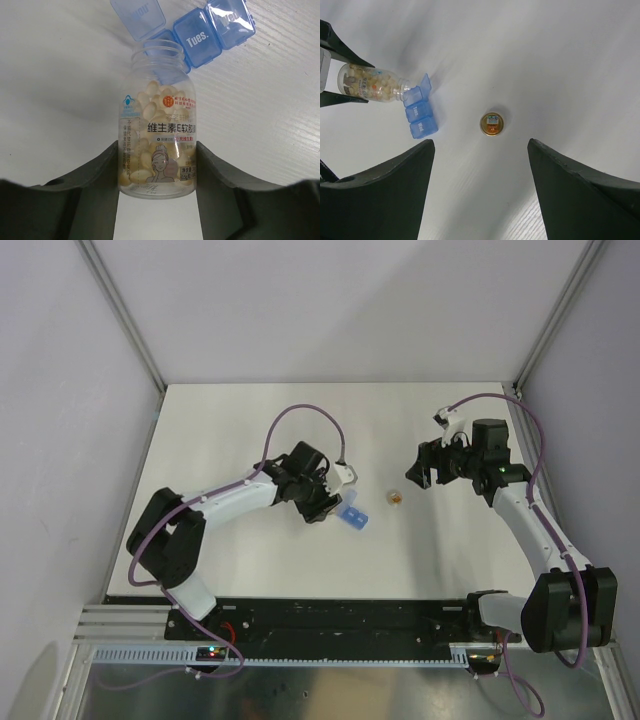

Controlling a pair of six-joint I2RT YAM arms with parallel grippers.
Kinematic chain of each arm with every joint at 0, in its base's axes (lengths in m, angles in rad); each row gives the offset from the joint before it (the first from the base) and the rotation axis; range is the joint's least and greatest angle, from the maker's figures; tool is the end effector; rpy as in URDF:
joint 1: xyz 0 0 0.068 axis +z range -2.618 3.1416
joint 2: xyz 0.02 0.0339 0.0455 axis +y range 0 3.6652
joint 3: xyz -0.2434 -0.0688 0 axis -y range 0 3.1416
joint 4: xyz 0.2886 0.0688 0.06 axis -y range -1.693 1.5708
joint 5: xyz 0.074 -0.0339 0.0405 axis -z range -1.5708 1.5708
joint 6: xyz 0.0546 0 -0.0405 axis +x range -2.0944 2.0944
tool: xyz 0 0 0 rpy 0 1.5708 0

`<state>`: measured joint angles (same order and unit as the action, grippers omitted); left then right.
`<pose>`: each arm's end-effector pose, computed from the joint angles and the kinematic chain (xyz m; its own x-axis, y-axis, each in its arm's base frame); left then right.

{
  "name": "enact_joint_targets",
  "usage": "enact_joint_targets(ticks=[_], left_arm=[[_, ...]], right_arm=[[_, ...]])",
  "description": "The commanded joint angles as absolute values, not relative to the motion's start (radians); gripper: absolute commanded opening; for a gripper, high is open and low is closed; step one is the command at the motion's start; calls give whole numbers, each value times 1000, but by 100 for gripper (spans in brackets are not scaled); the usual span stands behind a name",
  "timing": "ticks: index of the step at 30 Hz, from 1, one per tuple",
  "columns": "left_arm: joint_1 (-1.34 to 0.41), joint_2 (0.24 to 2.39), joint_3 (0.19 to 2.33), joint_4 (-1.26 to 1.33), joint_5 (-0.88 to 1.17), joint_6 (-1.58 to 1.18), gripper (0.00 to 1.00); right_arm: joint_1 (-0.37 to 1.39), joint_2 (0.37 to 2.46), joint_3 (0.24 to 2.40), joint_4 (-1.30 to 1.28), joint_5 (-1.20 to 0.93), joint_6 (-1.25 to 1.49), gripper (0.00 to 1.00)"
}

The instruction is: Sort the pills into containers

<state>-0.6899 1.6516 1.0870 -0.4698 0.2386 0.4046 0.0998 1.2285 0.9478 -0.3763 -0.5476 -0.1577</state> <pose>0.2853 -0.2521 0.1432 -0.3293 0.7677 -0.5497 0.9151 0.4029 0.0144 0.3233 0.0609 0.2468 -0.5224 -0.1871 -0.8319 -0.5846 0.7889 0.1897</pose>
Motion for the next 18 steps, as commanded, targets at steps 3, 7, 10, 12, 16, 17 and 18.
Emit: enact_joint_targets(ticks=[3, 7, 10, 12, 16, 17, 18], left_arm=[[-700, 1655, 1139, -492, 234, 443, 0], [-704, 1657, 1147, -509, 237, 453, 0], [-710, 1661, 1154, -521, 238, 457, 0], [-712, 1666, 1157, -526, 235, 458, 0], [-715, 1675, 1167, -537, 230, 461, 0], [-715, 1677, 1169, -539, 229, 462, 0], [-716, 1679, 1173, -542, 227, 462, 0]], right_arm=[[91, 1197, 945, -358, -568, -160, 81], [90, 1197, 945, -359, -570, -159, 82], [90, 1196, 945, -357, -572, -160, 82], [88, 1196, 945, -359, -573, -159, 82], [88, 1197, 945, -359, -578, -158, 82], [87, 1197, 945, -360, -579, -158, 82], [86, 1197, 945, -360, -579, -158, 82]])
